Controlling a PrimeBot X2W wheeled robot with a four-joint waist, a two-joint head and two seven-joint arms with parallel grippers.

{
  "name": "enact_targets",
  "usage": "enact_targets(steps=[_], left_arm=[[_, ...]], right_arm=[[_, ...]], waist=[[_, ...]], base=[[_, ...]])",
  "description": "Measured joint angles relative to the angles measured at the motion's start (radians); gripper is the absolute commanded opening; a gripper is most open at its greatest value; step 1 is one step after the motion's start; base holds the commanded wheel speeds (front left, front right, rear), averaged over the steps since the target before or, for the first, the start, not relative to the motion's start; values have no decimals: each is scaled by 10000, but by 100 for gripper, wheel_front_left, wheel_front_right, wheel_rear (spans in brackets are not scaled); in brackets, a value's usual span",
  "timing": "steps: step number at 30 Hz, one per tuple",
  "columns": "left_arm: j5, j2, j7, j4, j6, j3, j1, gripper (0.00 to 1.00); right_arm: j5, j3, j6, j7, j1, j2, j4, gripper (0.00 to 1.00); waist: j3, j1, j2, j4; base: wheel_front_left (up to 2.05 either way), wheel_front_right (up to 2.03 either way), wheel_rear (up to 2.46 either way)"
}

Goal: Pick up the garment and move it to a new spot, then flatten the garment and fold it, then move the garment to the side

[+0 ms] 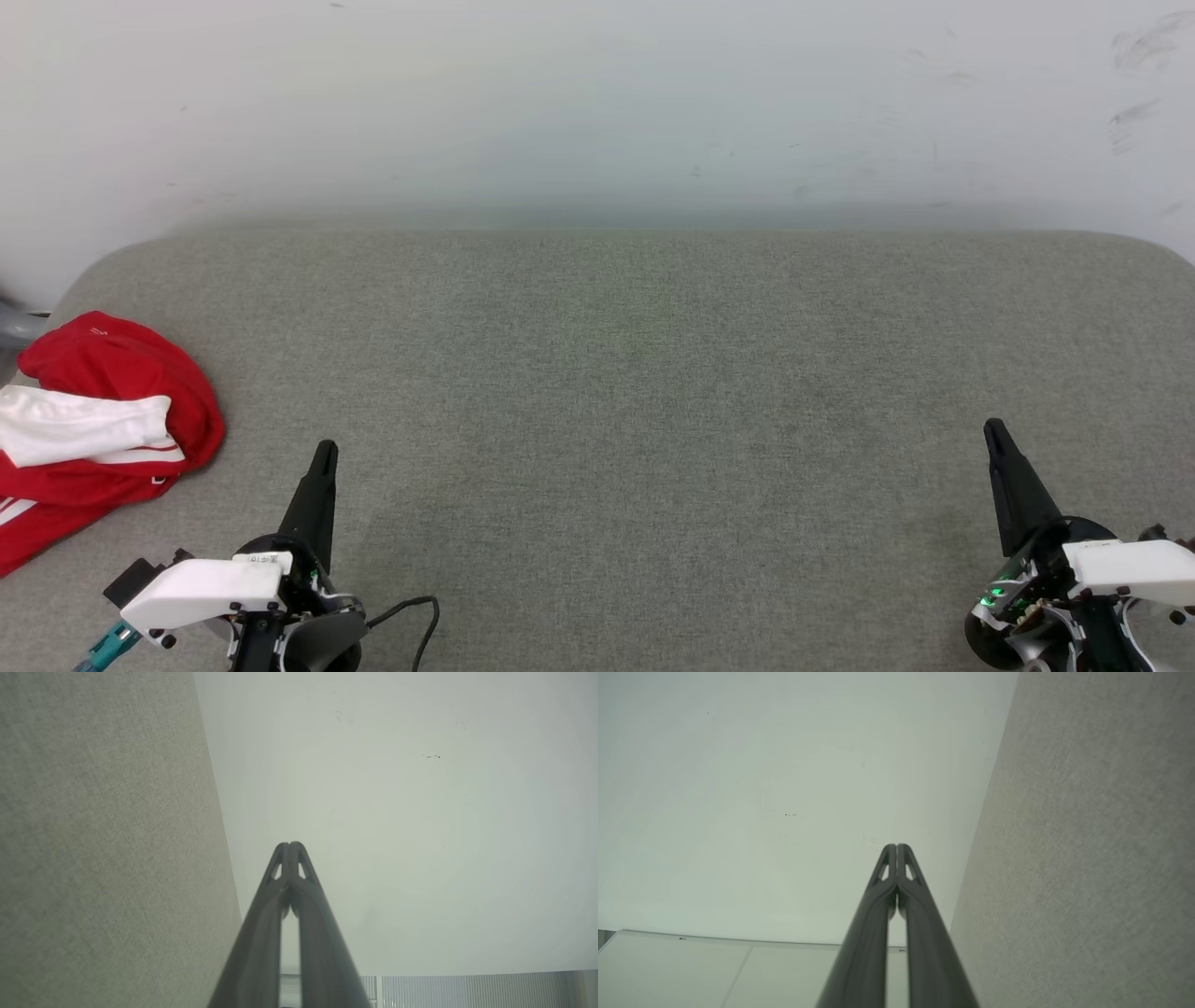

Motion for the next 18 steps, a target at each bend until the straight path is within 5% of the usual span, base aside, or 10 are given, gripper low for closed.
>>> enact_targets(steps=[5,6,18], left_arm=[[0,0,0,0,0,0,0,0],[0,0,0,0,0,-4,0,100],[357,-42,-376,222,15,-94,413,100]], right_arm=[[0,2,0,0,0,0,0,0],[0,2,0,0,0,0,0,100],[-397,65,-2,-353,453,8,370,100]], waist=[[0,0,0,0],[0,0,0,0],[14,0,0,2]], base=[[0,0,0],[0,0,0],[0,0,0]])
